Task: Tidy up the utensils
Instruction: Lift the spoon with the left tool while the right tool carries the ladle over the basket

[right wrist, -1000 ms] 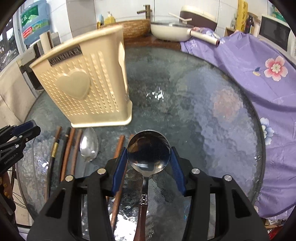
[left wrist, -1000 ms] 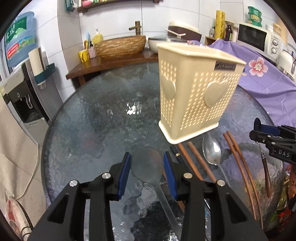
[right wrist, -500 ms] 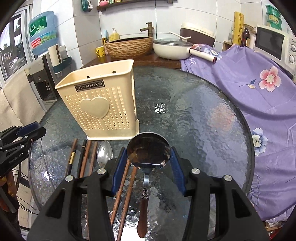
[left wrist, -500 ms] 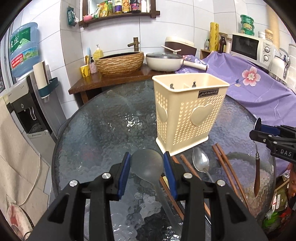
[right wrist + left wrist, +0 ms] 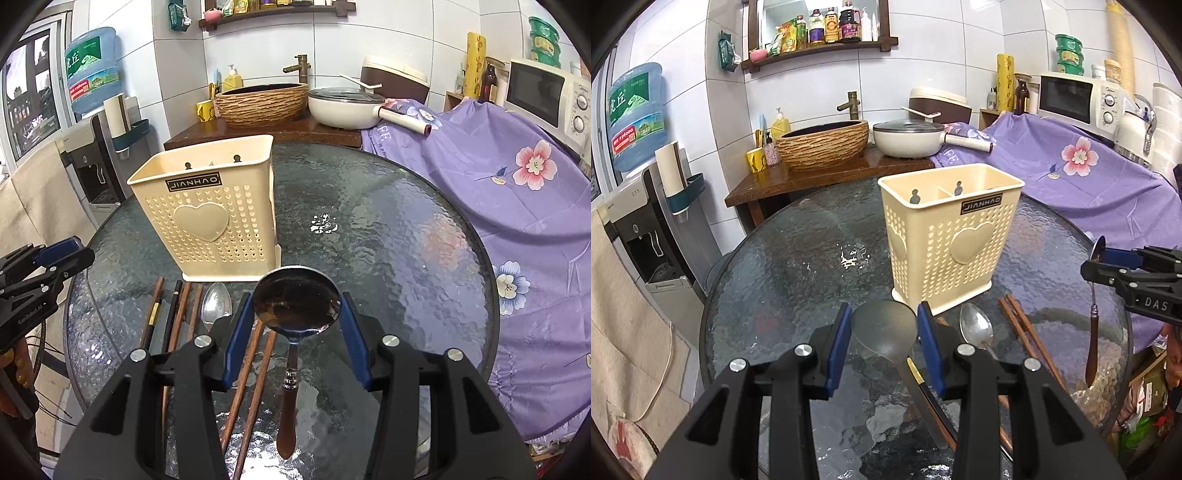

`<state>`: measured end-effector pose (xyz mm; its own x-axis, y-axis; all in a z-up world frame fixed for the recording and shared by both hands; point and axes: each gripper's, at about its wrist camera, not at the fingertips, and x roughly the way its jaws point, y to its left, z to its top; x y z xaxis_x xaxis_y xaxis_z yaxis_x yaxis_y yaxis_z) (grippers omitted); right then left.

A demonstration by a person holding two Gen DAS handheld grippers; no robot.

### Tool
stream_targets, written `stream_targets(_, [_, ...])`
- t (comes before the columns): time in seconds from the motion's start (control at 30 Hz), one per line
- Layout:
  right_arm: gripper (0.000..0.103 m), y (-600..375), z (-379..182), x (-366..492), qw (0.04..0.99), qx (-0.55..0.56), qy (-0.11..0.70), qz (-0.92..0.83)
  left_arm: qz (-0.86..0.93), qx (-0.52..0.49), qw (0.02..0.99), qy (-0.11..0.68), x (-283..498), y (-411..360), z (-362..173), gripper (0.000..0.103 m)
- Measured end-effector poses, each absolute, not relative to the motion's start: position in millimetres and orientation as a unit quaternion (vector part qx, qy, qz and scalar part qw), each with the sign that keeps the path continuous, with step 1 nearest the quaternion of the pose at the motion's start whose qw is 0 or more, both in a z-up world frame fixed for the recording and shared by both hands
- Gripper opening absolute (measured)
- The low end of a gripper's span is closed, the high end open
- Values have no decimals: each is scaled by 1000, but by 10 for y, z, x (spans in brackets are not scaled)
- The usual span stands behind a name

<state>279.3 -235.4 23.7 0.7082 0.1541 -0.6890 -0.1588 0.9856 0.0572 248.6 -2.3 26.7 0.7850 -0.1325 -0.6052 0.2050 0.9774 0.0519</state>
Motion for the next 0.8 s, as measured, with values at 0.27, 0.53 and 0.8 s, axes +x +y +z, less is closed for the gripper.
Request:
stream_targets(0.27, [47, -2357, 324, 2764, 927, -3, 363, 90, -97, 52, 945, 307, 2471, 14, 363, 36])
stream_targets(0.53, [47, -2294, 432, 2785, 931, -3, 351, 97, -107, 46, 949, 293, 2471, 20, 504, 36])
stream_targets(0.8, [47, -2229, 848, 2854, 939, 11, 319, 128, -130, 39, 959, 249, 2529, -9, 940, 36])
